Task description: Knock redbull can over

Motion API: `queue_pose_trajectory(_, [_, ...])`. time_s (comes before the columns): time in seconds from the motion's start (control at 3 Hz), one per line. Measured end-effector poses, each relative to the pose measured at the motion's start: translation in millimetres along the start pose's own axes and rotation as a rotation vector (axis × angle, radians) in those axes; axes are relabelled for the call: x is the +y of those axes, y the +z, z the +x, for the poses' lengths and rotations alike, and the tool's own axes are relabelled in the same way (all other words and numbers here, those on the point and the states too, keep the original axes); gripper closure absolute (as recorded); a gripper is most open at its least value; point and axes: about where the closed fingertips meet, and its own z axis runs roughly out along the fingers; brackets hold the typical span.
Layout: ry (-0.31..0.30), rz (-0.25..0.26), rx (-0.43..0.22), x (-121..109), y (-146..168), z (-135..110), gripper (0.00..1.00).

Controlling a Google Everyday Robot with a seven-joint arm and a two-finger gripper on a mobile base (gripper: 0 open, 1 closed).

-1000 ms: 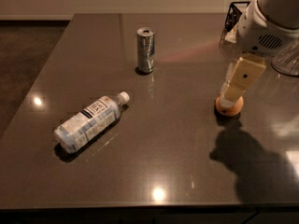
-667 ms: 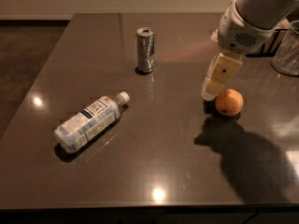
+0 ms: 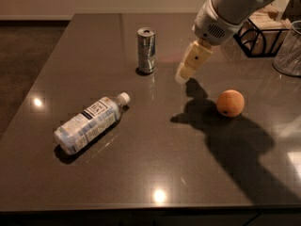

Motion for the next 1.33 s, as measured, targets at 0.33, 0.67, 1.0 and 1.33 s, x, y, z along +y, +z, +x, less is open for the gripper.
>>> queue_pose_trajectory(0.33, [0.047, 0.005, -0.065, -20, 24, -20, 0.00])
queue_pose_trajectory(0.67, [0.079, 0.024, -0.108, -40, 53, -40, 0.00])
queue_pose_trajectory(1.0, [0.119, 0.048, -0.145, -62, 72, -55, 0.00])
queue_pose_trajectory(1.33, [0.155, 0.050, -0.197, -76, 86, -76, 0.00])
